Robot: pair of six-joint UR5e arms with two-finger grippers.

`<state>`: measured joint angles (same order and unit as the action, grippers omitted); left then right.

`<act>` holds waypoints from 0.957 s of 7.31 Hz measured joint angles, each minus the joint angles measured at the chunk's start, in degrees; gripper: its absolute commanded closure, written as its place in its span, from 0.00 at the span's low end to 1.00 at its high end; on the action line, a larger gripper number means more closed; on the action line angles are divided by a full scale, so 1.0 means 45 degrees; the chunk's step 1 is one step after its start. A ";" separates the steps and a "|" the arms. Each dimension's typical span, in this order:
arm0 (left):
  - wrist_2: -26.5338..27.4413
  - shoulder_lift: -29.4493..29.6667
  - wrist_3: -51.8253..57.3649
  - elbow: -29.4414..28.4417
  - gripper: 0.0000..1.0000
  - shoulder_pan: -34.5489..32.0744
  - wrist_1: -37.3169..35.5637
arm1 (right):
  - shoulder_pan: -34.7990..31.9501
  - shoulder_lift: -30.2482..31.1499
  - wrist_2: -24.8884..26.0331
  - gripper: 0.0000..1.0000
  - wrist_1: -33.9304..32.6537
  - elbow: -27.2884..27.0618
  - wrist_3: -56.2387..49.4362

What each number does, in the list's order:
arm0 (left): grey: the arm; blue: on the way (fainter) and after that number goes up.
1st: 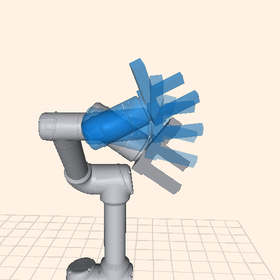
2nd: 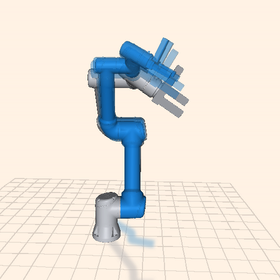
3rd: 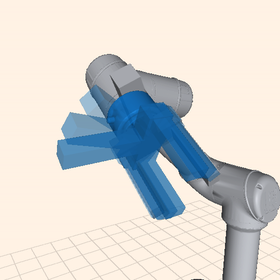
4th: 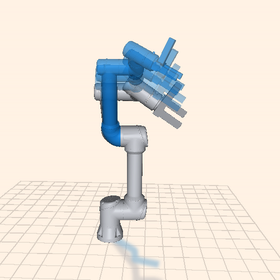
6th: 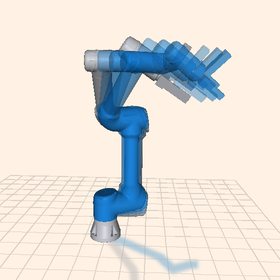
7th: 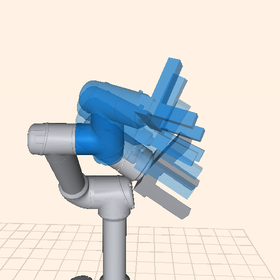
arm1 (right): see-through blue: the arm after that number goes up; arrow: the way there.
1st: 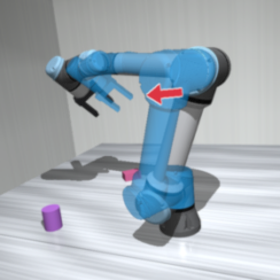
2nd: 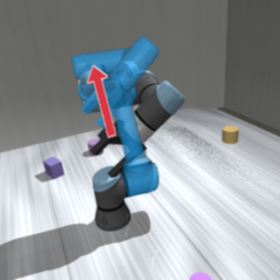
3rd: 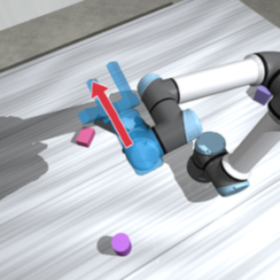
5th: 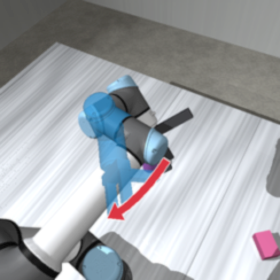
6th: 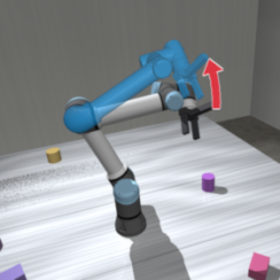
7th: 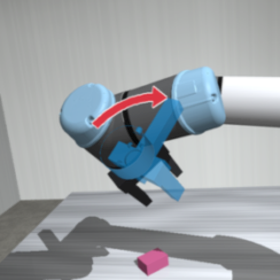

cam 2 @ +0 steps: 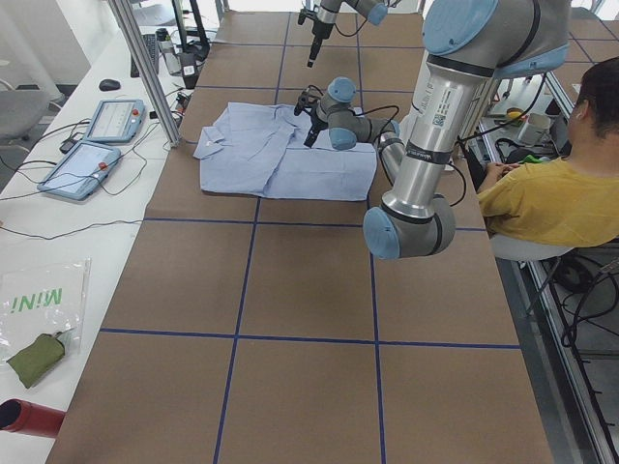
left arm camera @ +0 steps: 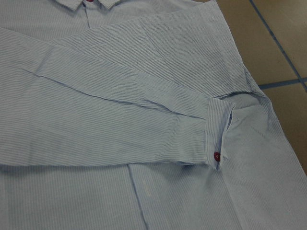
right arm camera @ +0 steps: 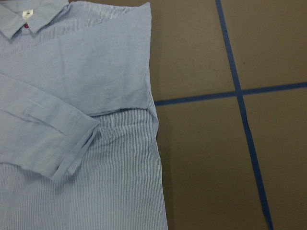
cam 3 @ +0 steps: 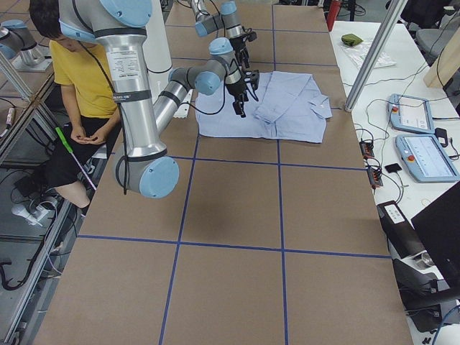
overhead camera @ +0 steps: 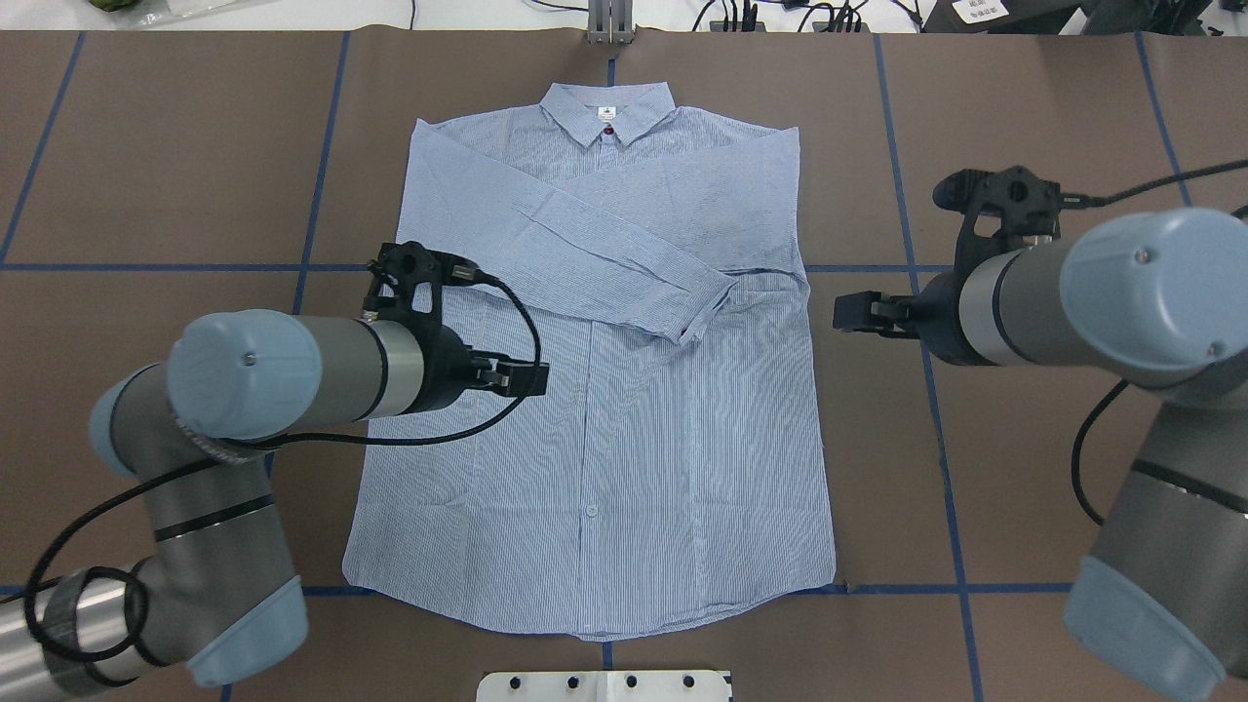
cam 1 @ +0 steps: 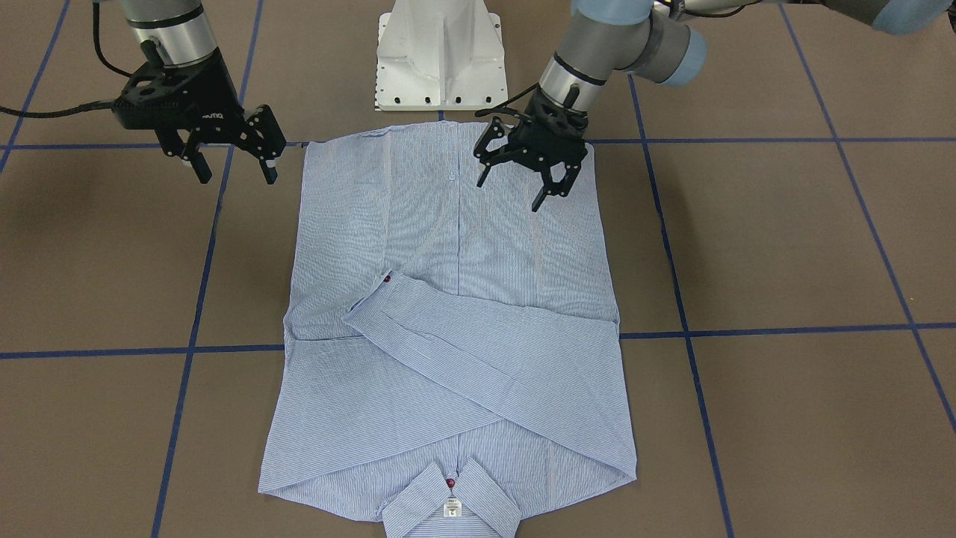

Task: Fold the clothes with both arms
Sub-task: 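Release the sleeve with the left gripper while the right arm moves toward the hem, then lower both grippers to the hem corners nearest the robot and grasp them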

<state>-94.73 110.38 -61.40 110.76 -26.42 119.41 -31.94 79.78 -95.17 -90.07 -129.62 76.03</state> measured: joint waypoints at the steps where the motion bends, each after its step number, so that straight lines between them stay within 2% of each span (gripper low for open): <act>1: 0.0104 -0.1038 -0.0248 0.0617 0.00 0.0144 0.0043 | 0.1189 0.0591 0.0892 0.00 0.0009 -0.0484 0.0957; 3: 0.1333 -0.2673 -0.1896 0.1085 0.00 0.1331 0.0508 | 0.2829 0.1147 0.2297 0.00 0.0003 -0.0799 0.2142; 5: 0.2105 -0.3699 -0.2991 0.1141 0.00 0.2331 0.0646 | 0.3220 0.1237 0.2656 0.00 -0.0003 -0.0836 0.2373; 7: 0.2226 -0.4414 -0.3153 0.1145 0.02 0.2815 0.0607 | 0.3286 0.1237 0.2737 0.00 -0.0004 -0.0842 0.2398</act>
<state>-84.71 90.52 -75.59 115.91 -13.76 122.14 -17.15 85.35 -82.85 -90.09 -133.41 86.82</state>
